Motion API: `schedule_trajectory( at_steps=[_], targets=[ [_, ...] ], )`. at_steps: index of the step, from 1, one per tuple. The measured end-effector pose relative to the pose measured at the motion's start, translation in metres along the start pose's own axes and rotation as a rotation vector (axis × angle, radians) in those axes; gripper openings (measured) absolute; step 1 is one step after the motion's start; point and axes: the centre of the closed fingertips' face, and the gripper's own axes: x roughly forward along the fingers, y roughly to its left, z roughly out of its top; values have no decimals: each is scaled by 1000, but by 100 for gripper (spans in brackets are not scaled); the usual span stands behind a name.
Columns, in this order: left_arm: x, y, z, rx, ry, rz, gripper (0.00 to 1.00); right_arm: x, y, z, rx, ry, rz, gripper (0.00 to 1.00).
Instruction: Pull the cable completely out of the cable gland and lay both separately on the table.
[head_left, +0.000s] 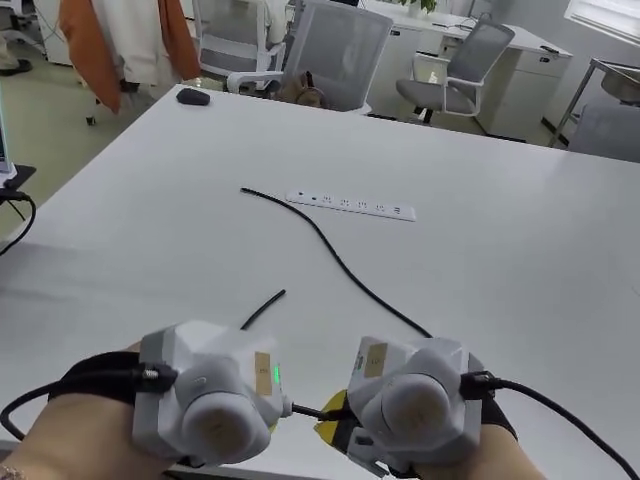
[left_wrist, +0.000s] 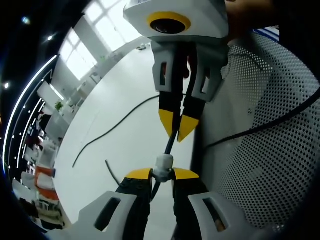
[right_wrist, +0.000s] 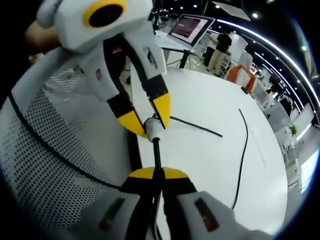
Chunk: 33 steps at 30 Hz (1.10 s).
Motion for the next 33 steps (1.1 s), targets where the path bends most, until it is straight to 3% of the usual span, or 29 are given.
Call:
schedule_trajectory(
  at_steps=[2,8,10,22,27,29,31,33],
  targets=[
    [2,1,-5,3,17,2,17,0,-2,-5,8,22,-7,2],
    [-1,-1,-1,-8,3,0,17,0,-2,-9,37,35,-8,2],
    [-2,1,-4,2,20,9,17,1,-4,-17,43,74,-15,2],
    [-3,2,-4,-14,22,13,17,-2,-15,-54,143,225,-58,2],
    [-3,2,-4,-14,24,15,17,-2,-14,-55,160,229,-58,3],
    [-3,3,-5,-17,27,14,17,0,-10,-55,160,241,-40,9],
    [-2,2,-5,-19,26,9,17,3,-4,-49,142,213,-8,17],
    [-1,0,-5,-11,30,6,17,3,-2,-34,102,146,2,17]
  ],
)
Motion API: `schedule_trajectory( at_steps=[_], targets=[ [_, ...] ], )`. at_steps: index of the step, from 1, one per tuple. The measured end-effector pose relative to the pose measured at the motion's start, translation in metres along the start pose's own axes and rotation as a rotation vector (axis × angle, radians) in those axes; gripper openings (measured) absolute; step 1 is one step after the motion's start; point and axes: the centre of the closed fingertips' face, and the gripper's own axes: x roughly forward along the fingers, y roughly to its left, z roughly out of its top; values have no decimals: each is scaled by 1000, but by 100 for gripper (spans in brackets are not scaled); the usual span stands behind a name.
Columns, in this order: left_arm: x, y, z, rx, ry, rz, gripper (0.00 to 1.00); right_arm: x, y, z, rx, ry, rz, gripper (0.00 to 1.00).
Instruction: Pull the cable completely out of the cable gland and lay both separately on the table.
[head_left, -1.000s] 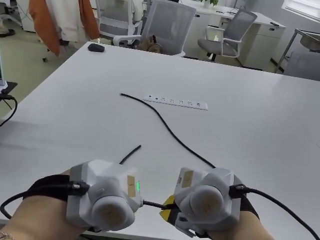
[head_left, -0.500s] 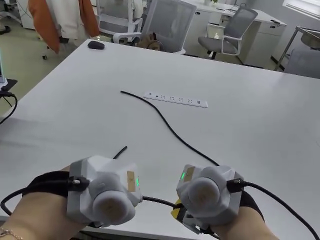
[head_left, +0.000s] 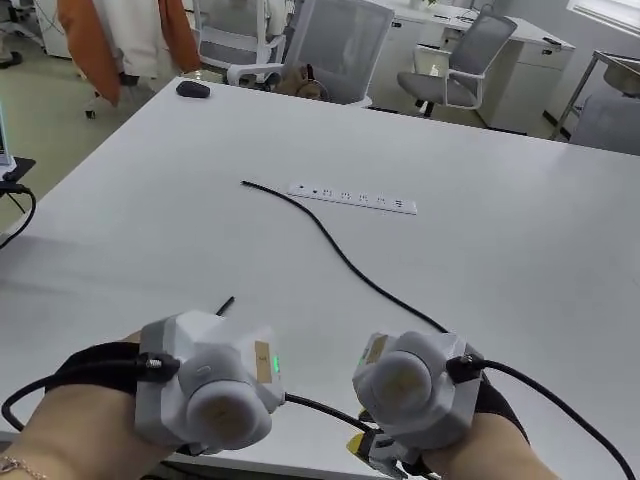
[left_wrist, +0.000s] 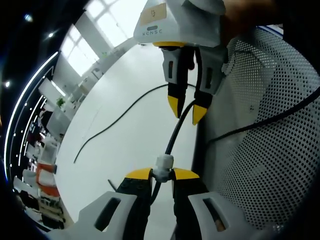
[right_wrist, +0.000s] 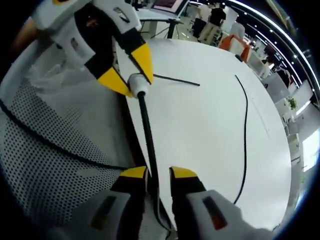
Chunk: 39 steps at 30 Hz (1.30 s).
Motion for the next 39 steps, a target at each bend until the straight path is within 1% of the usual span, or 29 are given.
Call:
schedule_trajectory(
  at_steps=[1,4,6,8,10,11,12,13,15,22,24,25,29,32,36,39],
  targets=[
    [0,0,0,0,0,-2,17,-1,1,5,-8,-23,1,17],
    [0,1,1,-2,-5,0,17,-5,6,26,-17,-129,29,17],
    [0,1,1,-1,-7,-2,17,-9,8,34,-27,-170,32,16],
    [1,0,2,4,-7,-5,17,-11,10,38,-32,-192,37,13],
    [1,-1,3,8,-14,-11,17,-10,12,40,-36,-197,47,11],
    [1,-2,4,11,-20,-13,17,-10,12,40,-39,-197,50,9],
    [1,-2,5,11,-20,-13,17,-10,13,38,-52,-186,52,4],
    [1,-2,5,13,-23,-15,17,-9,12,39,-65,-188,48,3],
    [2,-3,5,13,-23,-18,17,-9,13,38,-49,-184,53,2],
    [4,-2,5,9,-29,-21,17,-8,11,36,-65,-168,38,2],
    [4,-2,3,14,-20,-19,17,-7,9,31,-72,-141,29,2],
    [5,-2,3,7,-20,-21,17,-6,9,29,-68,-130,26,2],
    [4,-1,4,6,-22,-16,17,-5,5,22,-42,-104,21,2],
    [4,0,3,6,-19,-14,17,-3,3,13,-21,-63,19,2],
    [4,1,2,3,-19,-9,17,-3,0,6,0,-31,5,2],
    [3,2,2,1,-18,-6,17,-2,-6,-4,20,14,-18,2]
  ],
)
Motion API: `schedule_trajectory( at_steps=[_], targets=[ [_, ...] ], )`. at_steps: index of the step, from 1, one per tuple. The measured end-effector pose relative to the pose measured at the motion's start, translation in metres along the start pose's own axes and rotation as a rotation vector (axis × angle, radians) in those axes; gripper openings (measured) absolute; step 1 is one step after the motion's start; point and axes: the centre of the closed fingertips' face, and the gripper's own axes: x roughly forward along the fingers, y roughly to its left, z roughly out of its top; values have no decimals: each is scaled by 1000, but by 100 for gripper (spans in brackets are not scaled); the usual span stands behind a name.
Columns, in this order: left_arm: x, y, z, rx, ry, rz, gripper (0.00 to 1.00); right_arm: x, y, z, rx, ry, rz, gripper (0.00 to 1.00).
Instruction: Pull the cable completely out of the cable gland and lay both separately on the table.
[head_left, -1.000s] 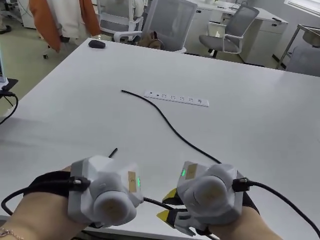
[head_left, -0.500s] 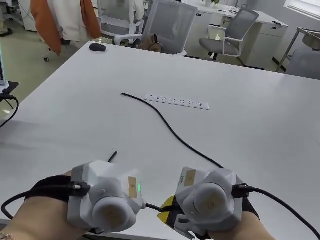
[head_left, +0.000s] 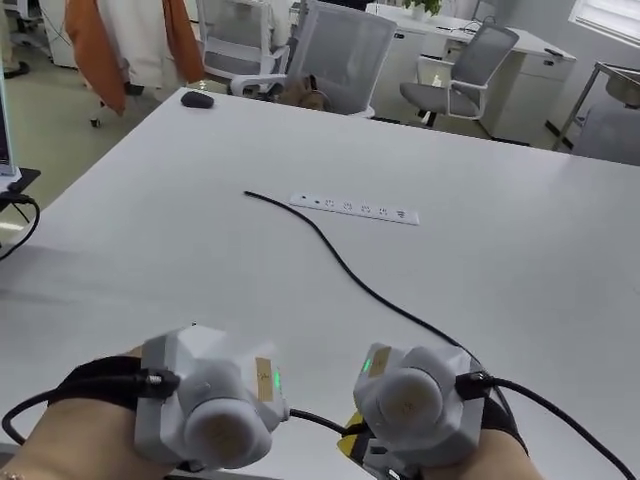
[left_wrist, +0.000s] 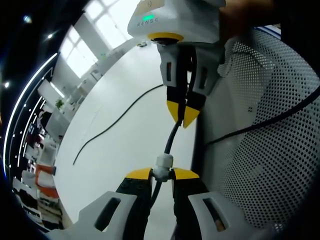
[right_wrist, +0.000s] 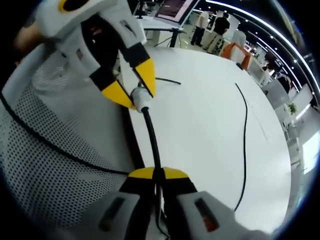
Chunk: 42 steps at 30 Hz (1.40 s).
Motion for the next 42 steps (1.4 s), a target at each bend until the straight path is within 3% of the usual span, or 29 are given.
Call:
schedule_trajectory(
  at_steps=[5,15,19,20,23,25,32,38,42],
  targets=[
    [-1,0,1,-3,0,3,17,0,-7,-13,12,66,-34,2],
    [-2,1,0,-5,2,8,17,-1,-9,-19,49,88,-41,4],
    [-3,1,-1,-7,5,9,17,1,2,-7,88,17,21,14],
    [-3,1,-1,-8,5,8,17,1,1,-6,83,12,20,14],
    [-4,0,-1,-4,6,8,17,-2,1,14,32,-75,9,20],
    [-4,1,0,-7,3,8,17,-4,7,26,0,-129,32,19],
    [-5,0,2,0,0,7,17,-10,21,47,-65,-226,70,15],
    [-3,-5,5,17,-14,-11,17,-9,16,41,-70,-199,56,3],
    [-2,-5,5,12,-20,-18,17,-7,16,38,-43,-184,61,3]
  ],
)
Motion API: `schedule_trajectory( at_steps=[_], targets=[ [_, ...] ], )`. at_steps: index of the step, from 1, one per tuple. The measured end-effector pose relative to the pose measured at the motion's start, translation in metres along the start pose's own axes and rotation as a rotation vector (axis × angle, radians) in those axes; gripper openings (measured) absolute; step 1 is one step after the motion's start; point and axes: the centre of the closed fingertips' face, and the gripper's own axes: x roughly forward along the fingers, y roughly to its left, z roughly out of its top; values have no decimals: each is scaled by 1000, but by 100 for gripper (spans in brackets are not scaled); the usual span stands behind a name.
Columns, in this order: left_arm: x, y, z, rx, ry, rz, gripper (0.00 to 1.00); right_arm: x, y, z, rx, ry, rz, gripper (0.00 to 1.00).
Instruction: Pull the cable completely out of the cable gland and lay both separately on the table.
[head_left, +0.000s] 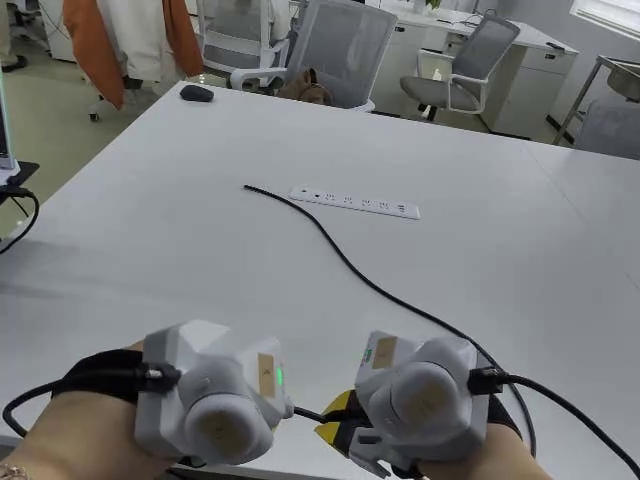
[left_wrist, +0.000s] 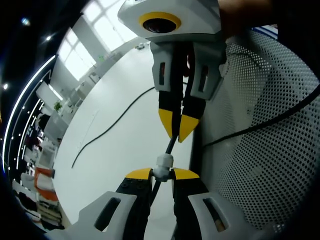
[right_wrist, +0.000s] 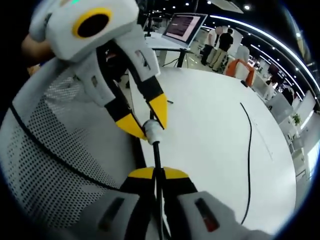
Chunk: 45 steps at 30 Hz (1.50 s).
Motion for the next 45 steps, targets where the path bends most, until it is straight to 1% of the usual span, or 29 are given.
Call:
schedule_trajectory(
  at_steps=[2,5,7,11,16,18,20,22,24,26,28,29,30,32,33,34,35,36,38,39,42,45],
  targets=[
    [1,1,-1,2,2,2,17,0,0,0,2,1,-2,3],
    [1,2,-4,-2,15,6,17,1,-2,-8,-13,45,-16,2],
    [1,3,-4,0,16,12,17,1,-4,-11,-5,56,-23,2],
    [-1,5,-5,-4,23,22,17,0,-10,-23,24,105,-43,2],
    [-2,6,-5,-7,25,31,17,-1,-12,-27,44,127,-54,2],
    [-4,9,-3,-1,20,49,17,-2,-14,-32,53,149,-68,2],
    [-4,10,-3,-15,15,45,17,-2,-18,-37,57,171,-81,2],
    [-3,9,-5,-11,25,43,17,-2,-20,-43,60,199,-90,3],
    [-4,9,-4,-13,19,41,17,-3,-20,-46,71,212,-96,3],
    [-3,9,-4,-12,20,42,17,-5,-24,-50,77,234,-113,3],
    [-3,10,-5,-15,23,43,17,-5,-25,-48,86,222,-115,4],
    [-3,10,-5,-12,24,47,17,-5,-24,-45,85,203,-109,6],
    [-3,10,-5,-14,21,43,17,-2,-20,-40,76,174,-85,10],
    [-3,8,-5,-11,27,38,17,1,-11,-32,64,145,-46,14],
    [-3,8,-6,-8,30,37,17,1,-10,-27,44,131,-44,18],
    [-3,8,-6,-7,31,36,17,2,-9,-18,-9,99,-45,21],
    [-3,8,-6,-7,30,36,17,2,-8,-12,-32,75,-47,23],
    [-3,8,-5,-7,28,37,17,2,-5,-4,-51,41,-35,25],
    [-4,9,-4,-8,21,39,17,1,4,12,-88,-34,-8,25],
    [-4,8,-3,-7,20,39,17,-1,6,17,-115,-51,-7,24],
    [-3,8,-3,0,17,37,17,-1,8,17,-123,-48,-7,23],
    [-3,7,0,6,2,33,17,0,7,16,-124,-44,-2,21]
  ],
)
